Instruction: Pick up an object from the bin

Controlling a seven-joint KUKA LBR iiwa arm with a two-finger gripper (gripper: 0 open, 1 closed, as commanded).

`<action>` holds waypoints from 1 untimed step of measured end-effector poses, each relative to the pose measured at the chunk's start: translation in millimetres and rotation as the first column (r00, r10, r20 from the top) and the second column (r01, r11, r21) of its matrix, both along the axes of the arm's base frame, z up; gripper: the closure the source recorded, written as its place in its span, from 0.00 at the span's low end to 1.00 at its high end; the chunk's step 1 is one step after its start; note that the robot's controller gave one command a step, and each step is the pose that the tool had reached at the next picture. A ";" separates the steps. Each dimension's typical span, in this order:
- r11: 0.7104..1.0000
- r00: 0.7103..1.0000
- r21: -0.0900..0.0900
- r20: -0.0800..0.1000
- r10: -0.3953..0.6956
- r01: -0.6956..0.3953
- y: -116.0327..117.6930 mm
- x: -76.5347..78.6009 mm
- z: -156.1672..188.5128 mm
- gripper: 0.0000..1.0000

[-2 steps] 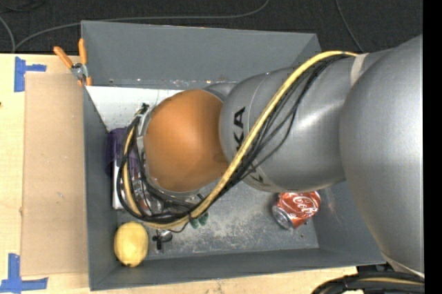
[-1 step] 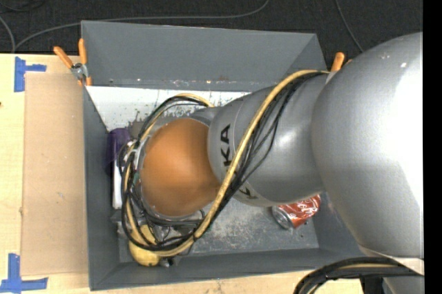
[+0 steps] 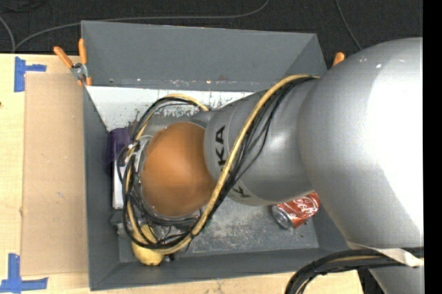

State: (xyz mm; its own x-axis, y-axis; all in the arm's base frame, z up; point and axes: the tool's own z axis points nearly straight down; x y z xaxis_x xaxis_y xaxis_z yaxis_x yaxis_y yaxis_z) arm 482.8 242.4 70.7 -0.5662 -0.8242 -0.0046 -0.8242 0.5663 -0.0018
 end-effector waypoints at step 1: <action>0.983 0.983 -0.004 -0.009 -0.181 0.181 3.7 20.6 -1.4 1.00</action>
Offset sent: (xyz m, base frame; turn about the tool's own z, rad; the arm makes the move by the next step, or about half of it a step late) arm 0.0000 0.0000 0.0000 0.0000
